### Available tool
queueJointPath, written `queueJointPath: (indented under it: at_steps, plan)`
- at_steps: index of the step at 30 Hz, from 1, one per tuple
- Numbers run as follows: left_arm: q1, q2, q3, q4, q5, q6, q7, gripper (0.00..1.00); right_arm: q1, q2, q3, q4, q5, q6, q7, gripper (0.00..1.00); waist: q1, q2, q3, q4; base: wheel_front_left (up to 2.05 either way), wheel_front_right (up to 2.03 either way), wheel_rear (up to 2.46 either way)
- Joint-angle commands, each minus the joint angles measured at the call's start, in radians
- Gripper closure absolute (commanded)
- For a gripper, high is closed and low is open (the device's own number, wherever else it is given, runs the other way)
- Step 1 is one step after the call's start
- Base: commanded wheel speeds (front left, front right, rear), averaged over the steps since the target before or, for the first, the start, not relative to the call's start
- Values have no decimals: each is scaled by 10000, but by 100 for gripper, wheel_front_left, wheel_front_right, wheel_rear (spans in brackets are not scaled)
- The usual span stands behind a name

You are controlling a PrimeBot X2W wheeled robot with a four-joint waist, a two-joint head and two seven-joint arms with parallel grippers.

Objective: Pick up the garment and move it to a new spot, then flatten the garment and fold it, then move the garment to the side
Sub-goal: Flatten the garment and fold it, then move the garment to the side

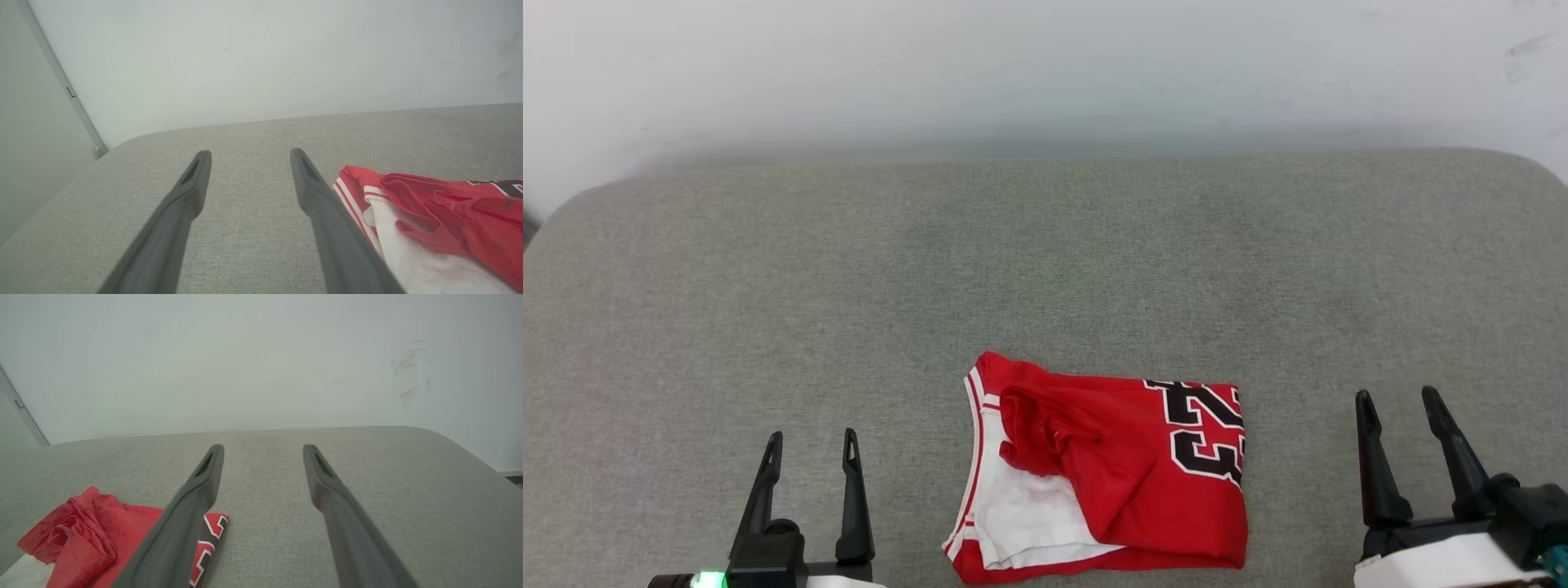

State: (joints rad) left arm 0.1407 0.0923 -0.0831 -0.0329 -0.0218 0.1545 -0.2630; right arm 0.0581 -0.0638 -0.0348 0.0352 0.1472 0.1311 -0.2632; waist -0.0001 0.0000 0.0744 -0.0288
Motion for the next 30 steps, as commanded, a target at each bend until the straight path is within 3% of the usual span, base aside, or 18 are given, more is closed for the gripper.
queueJointPath:
  at_steps: [1,6,12,19,22,24,30]
  plan:
    - [84,-7,4,-1,-8,-34,-22,0,189,57,-15,-86,3,-8,-15,0,1,0,-26,52,0,0,0]
    - [131,-26,72,5,-25,-118,-22,0,369,131,-42,-153,19,-8,-16,0,1,0,-86,80,0,0,0]
    - [17,-44,113,31,8,-196,-23,0,-605,142,-270,-751,16,-7,-16,0,1,0,-37,138,0,0,0]
    - [-290,-94,79,124,21,-307,-23,0,-2847,-1182,287,-877,-139,-7,341,0,1,0,243,262,0,0,0]
    - [-430,-124,65,176,24,-369,-23,0,-3829,-2092,967,-651,118,-8,1652,0,1,0,369,342,0,0,0]
    - [-480,-143,55,191,31,-390,-23,0,-4173,-2605,1590,-359,672,-8,3207,0,1,0,429,369,0,0,0]
    - [-642,-192,44,210,37,-423,-23,0,-4872,-4232,2764,237,4251,-10,7978,0,1,0,665,428,0,0,0]
